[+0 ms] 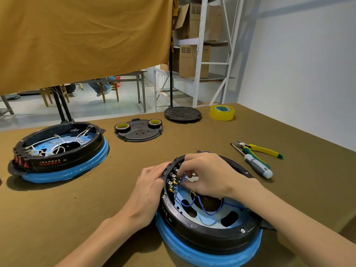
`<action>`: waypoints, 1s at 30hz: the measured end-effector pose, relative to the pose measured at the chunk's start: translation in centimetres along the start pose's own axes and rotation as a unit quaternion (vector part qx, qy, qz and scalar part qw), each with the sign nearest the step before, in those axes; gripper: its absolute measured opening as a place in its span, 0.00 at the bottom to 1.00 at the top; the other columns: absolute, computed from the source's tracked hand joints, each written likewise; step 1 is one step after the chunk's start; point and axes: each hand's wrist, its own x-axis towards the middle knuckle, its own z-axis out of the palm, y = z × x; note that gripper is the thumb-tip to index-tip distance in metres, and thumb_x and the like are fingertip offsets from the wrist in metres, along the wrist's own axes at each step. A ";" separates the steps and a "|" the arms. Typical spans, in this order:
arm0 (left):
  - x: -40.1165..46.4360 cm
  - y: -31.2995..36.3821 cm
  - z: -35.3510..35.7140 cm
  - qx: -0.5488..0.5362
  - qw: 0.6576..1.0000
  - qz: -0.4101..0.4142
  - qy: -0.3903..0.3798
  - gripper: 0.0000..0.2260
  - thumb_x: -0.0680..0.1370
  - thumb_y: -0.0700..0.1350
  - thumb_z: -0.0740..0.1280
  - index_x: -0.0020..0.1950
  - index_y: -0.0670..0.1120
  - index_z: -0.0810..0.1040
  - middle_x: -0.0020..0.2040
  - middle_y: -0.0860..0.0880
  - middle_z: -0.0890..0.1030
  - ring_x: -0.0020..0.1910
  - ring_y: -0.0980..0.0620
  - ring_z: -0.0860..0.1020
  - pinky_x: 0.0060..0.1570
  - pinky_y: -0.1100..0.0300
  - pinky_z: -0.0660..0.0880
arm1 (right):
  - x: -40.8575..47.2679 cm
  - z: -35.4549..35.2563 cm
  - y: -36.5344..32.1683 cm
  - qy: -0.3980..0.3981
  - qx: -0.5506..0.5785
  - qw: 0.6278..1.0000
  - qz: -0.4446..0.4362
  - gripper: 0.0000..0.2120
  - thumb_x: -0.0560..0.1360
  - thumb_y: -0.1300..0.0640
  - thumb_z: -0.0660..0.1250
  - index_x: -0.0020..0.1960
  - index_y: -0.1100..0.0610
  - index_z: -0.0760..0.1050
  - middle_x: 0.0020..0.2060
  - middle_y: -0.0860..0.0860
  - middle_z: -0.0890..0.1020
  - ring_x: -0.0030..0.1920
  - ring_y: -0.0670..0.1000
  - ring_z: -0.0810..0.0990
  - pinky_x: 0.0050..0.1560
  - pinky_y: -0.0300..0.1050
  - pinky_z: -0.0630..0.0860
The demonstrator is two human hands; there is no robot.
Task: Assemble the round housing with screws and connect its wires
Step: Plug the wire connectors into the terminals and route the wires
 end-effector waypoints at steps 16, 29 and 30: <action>-0.2 0.5 0.3 -0.019 1.000 -0.014 0.017 0.20 0.79 0.63 0.43 0.65 0.84 0.64 0.64 0.79 0.69 0.71 0.69 0.64 0.63 0.66 0.63 | 0.4 -0.1 -0.4 -0.056 -0.019 0.998 -0.034 0.07 0.80 0.49 0.69 0.53 0.46 0.86 0.49 0.44 0.84 0.53 0.47 0.81 0.51 0.50 0.76; -0.2 0.8 0.6 -0.039 0.999 -0.025 0.018 0.19 0.78 0.63 0.45 0.62 0.86 0.64 0.63 0.79 0.70 0.70 0.71 0.64 0.61 0.69 0.63 | 0.1 -0.3 -1.0 -0.042 0.036 0.998 -0.026 0.08 0.75 0.44 0.75 0.46 0.48 0.85 0.39 0.43 0.81 0.40 0.44 0.76 0.44 0.47 0.75; -0.2 0.7 0.6 -0.040 0.999 -0.028 0.018 0.19 0.78 0.63 0.45 0.61 0.86 0.64 0.63 0.80 0.69 0.69 0.72 0.64 0.61 0.69 0.63 | 0.2 -0.3 -1.0 -0.042 0.030 0.998 -0.030 0.08 0.75 0.44 0.75 0.46 0.48 0.85 0.40 0.43 0.81 0.40 0.44 0.76 0.44 0.47 0.75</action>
